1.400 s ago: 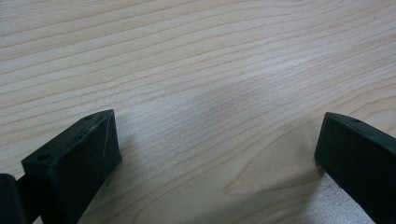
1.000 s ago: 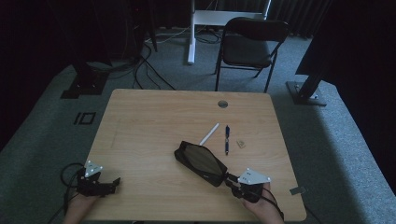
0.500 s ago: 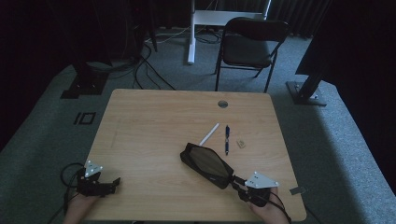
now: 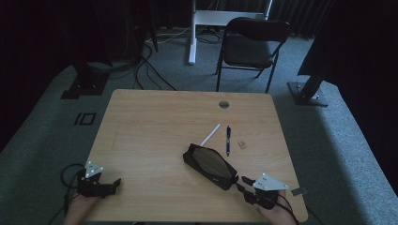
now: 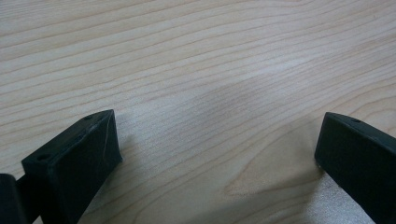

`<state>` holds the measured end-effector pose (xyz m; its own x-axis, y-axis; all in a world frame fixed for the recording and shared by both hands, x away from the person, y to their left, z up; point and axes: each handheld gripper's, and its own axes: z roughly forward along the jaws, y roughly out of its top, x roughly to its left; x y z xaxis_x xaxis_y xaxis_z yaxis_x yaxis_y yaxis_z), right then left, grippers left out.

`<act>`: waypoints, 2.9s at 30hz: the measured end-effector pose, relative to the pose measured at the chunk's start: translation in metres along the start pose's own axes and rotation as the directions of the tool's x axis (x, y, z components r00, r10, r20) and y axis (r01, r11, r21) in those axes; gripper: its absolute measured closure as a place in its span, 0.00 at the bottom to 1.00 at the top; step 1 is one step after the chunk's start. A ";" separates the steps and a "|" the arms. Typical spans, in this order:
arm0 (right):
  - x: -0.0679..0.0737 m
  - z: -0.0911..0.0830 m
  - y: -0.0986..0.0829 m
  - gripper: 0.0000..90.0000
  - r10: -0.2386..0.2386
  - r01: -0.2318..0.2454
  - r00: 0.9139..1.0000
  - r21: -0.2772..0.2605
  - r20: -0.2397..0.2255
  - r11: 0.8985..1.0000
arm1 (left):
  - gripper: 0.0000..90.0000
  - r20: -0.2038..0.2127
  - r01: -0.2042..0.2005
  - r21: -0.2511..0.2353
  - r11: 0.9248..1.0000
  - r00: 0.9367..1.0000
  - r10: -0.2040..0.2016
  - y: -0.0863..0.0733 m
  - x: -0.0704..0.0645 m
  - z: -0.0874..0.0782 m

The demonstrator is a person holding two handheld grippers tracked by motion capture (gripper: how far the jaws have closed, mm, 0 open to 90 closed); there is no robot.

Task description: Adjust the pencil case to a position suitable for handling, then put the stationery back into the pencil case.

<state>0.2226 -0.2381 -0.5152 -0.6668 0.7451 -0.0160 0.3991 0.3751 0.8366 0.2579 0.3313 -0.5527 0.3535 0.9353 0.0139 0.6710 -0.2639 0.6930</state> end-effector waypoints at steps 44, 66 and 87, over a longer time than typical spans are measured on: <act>-0.080 0.042 0.007 0.53 0.144 -0.144 0.977 -0.010 0.159 0.989 | 0.00 -0.003 0.003 0.001 1.000 1.000 -0.003 0.001 0.000 0.000; -0.105 0.076 0.015 0.52 0.196 -0.202 0.959 0.009 0.206 0.979 | 0.00 -0.003 0.002 0.002 1.000 1.000 -0.002 0.001 0.000 0.000; -0.119 0.101 0.028 0.40 0.178 -0.184 0.964 0.013 0.199 0.983 | 0.00 -0.003 0.003 0.002 1.000 1.000 -0.003 0.001 0.000 0.000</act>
<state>0.3767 -0.2605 -0.5447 -0.4463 0.8945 0.0241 0.5232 0.2390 0.8180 0.2585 0.3312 -0.5525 0.3496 0.9368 0.0138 0.6731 -0.2614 0.6918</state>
